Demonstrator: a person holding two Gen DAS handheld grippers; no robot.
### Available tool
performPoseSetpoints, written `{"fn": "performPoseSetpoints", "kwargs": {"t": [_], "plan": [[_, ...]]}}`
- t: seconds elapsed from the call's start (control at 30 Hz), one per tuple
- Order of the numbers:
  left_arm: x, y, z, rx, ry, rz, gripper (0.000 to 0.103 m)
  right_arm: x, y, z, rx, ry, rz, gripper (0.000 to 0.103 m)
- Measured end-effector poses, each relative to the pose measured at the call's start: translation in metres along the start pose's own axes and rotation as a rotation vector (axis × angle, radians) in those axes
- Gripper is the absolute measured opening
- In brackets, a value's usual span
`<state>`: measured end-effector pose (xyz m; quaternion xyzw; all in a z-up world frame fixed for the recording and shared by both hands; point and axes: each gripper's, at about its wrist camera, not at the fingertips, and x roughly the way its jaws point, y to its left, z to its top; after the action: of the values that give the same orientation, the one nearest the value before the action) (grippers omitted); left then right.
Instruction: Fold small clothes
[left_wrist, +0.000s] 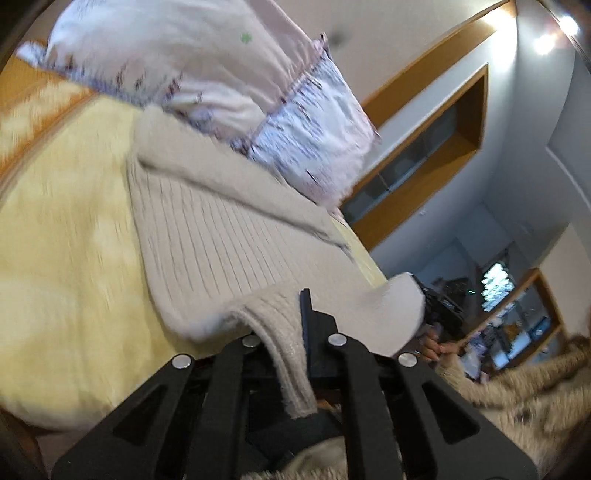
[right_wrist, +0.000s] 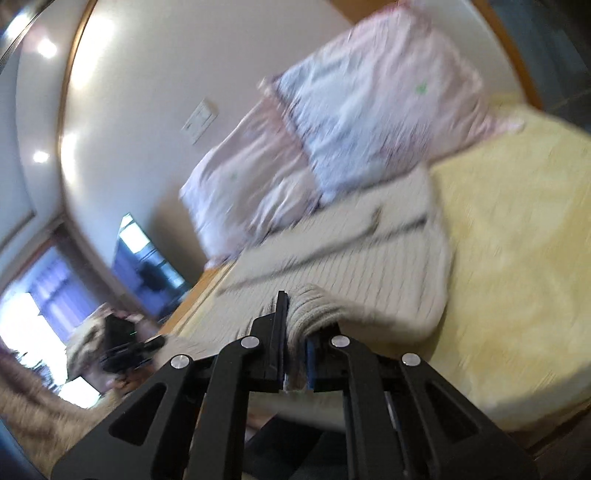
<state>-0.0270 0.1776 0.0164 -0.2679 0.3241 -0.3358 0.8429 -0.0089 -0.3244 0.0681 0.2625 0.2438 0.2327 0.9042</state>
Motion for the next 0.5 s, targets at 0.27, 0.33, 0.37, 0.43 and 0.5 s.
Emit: {"fn": "performPoseSetpoints", "kwargs": {"t": [0.27, 0.33, 0.37, 0.43, 0.5], "plan": [[0.035, -0.003, 0.078, 0.027, -0.073, 0.210, 0.006, 0.036, 0.009, 0.033, -0.172, -0.074, -0.187, 0.008], [0.046, -0.004, 0.093, 0.038, -0.078, 0.251, 0.005, 0.044, 0.007, 0.041, -0.177, -0.088, -0.200, 0.008], [0.051, -0.003, 0.100, 0.036, -0.078, 0.262, 0.006, 0.047, 0.005, 0.044, -0.172, -0.092, -0.200, 0.008], [0.057, -0.002, 0.114, 0.031, -0.084, 0.285, 0.005, 0.050, 0.004, 0.048, -0.171, -0.102, -0.205, 0.008], [0.060, -0.002, 0.124, 0.028, -0.087, 0.295, 0.005, 0.054, 0.004, 0.055, -0.176, -0.116, -0.216, 0.008]]}}
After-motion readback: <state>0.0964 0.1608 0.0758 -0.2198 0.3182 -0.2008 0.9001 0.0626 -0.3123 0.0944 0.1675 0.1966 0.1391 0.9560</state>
